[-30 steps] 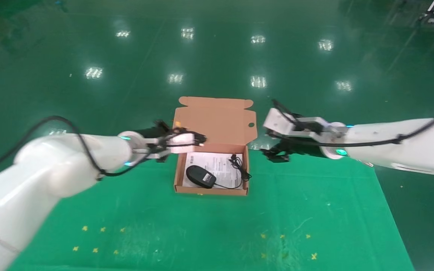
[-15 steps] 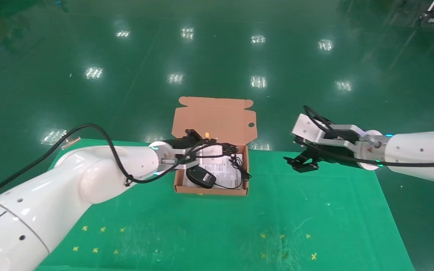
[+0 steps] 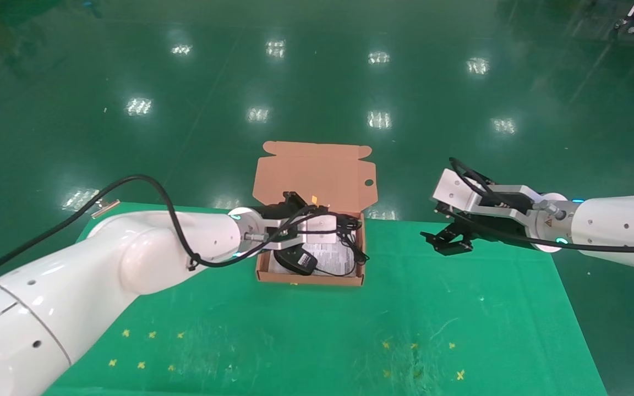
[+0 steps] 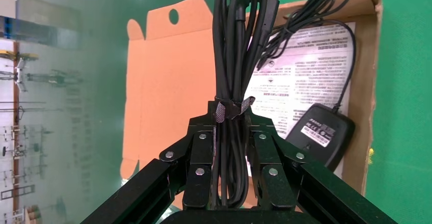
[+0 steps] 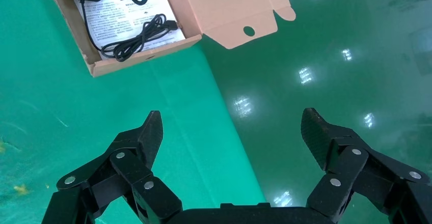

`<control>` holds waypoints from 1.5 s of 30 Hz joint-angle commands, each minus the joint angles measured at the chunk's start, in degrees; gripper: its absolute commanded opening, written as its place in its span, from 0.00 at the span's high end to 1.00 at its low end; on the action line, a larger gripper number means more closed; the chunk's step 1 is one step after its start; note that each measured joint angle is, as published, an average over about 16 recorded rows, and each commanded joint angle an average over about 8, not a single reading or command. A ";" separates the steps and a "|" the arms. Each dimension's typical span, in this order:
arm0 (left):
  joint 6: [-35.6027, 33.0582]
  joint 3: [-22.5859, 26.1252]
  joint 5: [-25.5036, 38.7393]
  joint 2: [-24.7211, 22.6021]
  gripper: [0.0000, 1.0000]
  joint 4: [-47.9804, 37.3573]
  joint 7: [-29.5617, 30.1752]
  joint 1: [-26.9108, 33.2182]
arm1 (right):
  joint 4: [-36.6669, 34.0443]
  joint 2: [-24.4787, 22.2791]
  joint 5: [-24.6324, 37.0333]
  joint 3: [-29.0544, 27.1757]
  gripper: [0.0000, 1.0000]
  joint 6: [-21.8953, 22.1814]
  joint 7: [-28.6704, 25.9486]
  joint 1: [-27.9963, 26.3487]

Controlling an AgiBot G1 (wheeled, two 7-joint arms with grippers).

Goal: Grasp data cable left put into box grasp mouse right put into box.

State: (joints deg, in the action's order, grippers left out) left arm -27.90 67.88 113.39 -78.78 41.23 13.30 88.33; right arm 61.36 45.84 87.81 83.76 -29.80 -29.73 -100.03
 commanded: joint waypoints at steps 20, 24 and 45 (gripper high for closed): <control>-0.25 -1.01 0.85 0.96 0.00 1.16 0.30 -0.10 | -0.51 0.29 -0.37 -0.27 0.00 -0.04 0.42 -0.04; 0.19 -1.85 0.22 2.50 0.00 2.75 1.12 1.72 | 0.10 -0.31 -0.03 -0.68 0.00 0.31 0.58 -1.03; -3.60 -11.55 -8.75 10.67 0.00 8.13 4.10 3.66 | 5.31 -3.99 -4.05 -11.04 0.00 -9.58 3.20 0.91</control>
State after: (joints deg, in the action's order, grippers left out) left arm -31.53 56.32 104.61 -68.10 49.38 17.40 91.99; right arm 66.67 41.86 83.77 72.75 -39.36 -26.54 -99.14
